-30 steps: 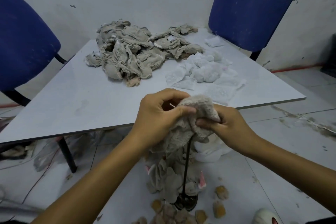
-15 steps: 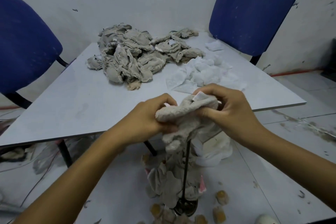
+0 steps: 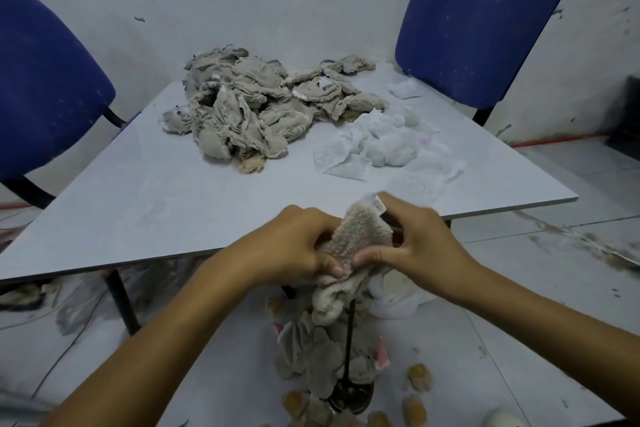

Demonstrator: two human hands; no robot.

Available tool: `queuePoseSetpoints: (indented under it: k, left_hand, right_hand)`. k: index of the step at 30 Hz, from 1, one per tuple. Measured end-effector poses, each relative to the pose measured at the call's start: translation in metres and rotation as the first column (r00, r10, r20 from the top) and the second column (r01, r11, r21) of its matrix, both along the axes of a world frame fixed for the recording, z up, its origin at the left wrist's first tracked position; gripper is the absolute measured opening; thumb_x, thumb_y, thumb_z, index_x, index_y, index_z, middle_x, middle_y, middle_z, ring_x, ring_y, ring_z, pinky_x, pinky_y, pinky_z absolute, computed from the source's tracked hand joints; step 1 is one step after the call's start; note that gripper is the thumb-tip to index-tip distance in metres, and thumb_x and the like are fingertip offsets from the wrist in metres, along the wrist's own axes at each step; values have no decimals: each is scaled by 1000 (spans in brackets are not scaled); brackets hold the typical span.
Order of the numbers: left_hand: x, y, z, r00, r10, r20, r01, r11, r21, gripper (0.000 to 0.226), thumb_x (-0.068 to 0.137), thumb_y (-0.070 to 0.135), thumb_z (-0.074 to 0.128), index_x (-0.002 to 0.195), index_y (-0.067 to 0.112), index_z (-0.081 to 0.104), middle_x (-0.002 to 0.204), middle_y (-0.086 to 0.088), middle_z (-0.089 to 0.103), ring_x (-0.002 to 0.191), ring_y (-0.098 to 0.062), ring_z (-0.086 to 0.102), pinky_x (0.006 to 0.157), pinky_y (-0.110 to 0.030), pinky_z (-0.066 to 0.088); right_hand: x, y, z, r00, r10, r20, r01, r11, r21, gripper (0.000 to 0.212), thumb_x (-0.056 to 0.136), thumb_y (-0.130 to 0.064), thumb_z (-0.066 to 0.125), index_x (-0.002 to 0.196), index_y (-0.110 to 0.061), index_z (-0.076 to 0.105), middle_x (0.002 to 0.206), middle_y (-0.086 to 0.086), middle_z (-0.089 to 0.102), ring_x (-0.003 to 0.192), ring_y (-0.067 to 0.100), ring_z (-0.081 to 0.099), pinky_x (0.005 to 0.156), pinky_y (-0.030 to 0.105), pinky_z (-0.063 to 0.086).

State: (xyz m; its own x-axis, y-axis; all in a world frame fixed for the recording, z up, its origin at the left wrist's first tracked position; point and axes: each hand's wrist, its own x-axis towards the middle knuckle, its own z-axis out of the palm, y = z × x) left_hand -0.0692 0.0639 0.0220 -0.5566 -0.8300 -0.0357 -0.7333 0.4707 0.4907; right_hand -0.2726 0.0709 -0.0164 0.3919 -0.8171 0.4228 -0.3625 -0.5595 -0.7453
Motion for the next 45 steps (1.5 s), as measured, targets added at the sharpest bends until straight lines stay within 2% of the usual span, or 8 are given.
queuePoseSetpoints:
  k: [6,10,15,22,30,36,41,45]
  left_hand:
    - [-4,6,-4,853,72,-516,-24,995,98,29,76,33,76,102,23,68,96,-7,70,92,-31,65,81,-49,53]
    - [-15,8,2,691,0,-723,-117,987,-112,17,74,20,81,88,24,72,84,0,71,76,-25,66,69,-39,56]
    - [-14,3,-6,945,19,-327,-78,983,-169,25,73,26,85,63,35,63,63,16,58,63,2,49,61,-24,37]
    - [6,-2,2,636,44,-770,-108,994,-32,27,69,15,84,92,21,71,83,10,72,79,-5,67,68,-22,55]
    - [10,-1,-9,846,82,-527,-55,996,66,33,64,40,82,88,21,71,80,0,70,76,-12,63,69,-39,52]
    - [0,-2,-18,929,128,-348,-137,991,1,27,64,26,92,61,27,64,62,11,65,63,-5,57,65,-41,53]
    - [-3,0,-4,713,43,-700,-96,995,-36,20,72,17,80,77,35,76,74,17,72,71,3,66,66,-20,54]
    - [1,0,-16,950,40,-311,-71,994,-88,29,66,20,87,68,43,69,67,29,65,66,9,59,59,-17,47]
  right_hand:
    - [-13,-2,-11,999,30,-25,-28,997,73,29,66,-47,77,90,-48,61,88,-38,66,88,-11,64,73,7,49]
    - [-10,0,-10,984,-70,163,90,989,-120,24,73,-33,81,87,-44,64,82,-30,68,76,-9,65,65,6,46]
    - [-14,-9,-26,986,-65,-151,63,998,-23,16,72,-23,86,64,-25,73,63,-14,65,66,2,61,60,25,46]
    - [-15,-4,18,981,-39,192,50,998,-50,17,75,-22,82,90,-24,74,88,-10,74,80,9,70,72,24,58]
    - [-9,-3,15,960,-107,-259,62,983,-175,40,73,-47,76,85,-8,76,75,6,70,72,18,63,65,39,50]
    - [-12,-4,-4,987,-38,-157,31,999,-44,45,72,-53,69,83,-9,74,76,8,69,76,24,63,68,41,49]
    - [-18,-5,9,990,-90,107,116,957,-267,15,81,-28,78,94,-22,75,87,-15,71,81,5,66,72,19,51]
    - [-12,-6,4,960,-143,-239,34,912,-408,36,78,-31,78,60,-16,52,60,-9,45,62,9,39,55,23,30]
